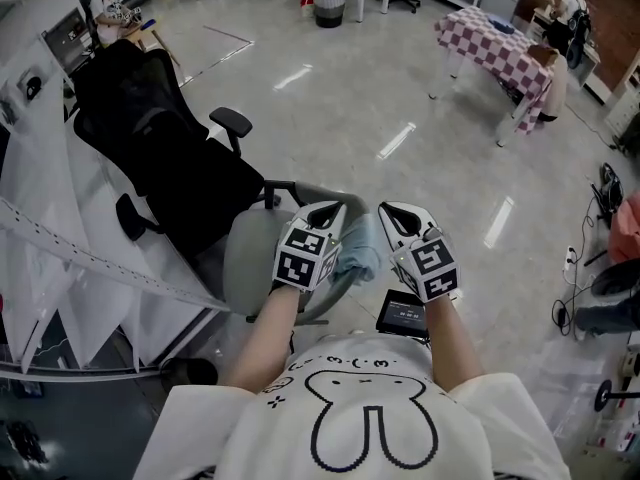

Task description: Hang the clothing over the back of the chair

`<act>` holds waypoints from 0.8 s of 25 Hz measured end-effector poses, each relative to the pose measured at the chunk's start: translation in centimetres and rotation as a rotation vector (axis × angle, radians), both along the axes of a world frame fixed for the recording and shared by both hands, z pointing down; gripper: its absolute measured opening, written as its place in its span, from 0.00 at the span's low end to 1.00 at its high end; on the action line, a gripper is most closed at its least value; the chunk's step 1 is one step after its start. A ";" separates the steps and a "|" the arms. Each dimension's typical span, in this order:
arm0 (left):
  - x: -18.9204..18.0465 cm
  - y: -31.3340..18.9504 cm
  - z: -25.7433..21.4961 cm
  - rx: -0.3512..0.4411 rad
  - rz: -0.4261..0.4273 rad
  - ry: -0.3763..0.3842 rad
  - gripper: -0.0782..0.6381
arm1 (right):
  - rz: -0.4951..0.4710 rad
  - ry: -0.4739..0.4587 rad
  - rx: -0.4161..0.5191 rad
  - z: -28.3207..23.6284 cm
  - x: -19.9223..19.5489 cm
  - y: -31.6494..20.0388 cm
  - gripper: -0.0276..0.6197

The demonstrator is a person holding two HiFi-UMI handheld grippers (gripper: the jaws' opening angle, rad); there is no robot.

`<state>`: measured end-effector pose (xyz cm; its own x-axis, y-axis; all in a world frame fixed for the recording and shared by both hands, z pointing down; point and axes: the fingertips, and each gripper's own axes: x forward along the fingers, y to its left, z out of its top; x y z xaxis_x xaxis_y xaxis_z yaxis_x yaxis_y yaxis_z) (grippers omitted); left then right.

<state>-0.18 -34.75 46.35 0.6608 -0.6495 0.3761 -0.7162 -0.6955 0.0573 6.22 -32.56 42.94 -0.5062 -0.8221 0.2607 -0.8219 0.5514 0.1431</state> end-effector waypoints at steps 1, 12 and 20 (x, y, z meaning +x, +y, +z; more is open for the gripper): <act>0.1 0.1 -0.8 0.023 0.001 0.014 0.14 | 0.019 -0.010 0.009 -0.4 0.4 -0.1 0.04; 1.5 0.8 -5.5 0.163 0.039 0.085 0.14 | 0.081 -0.030 0.049 -2.5 1.3 0.7 0.04; 2.0 0.8 -6.7 0.217 0.059 0.066 0.14 | 0.059 -0.035 0.059 -3.1 0.6 1.0 0.04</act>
<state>1.82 -33.90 39.63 0.7182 -0.6703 0.1866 -0.6739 -0.7369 -0.0533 6.80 -31.58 39.81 -0.4644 -0.8641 0.1940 -0.8578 0.4933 0.1440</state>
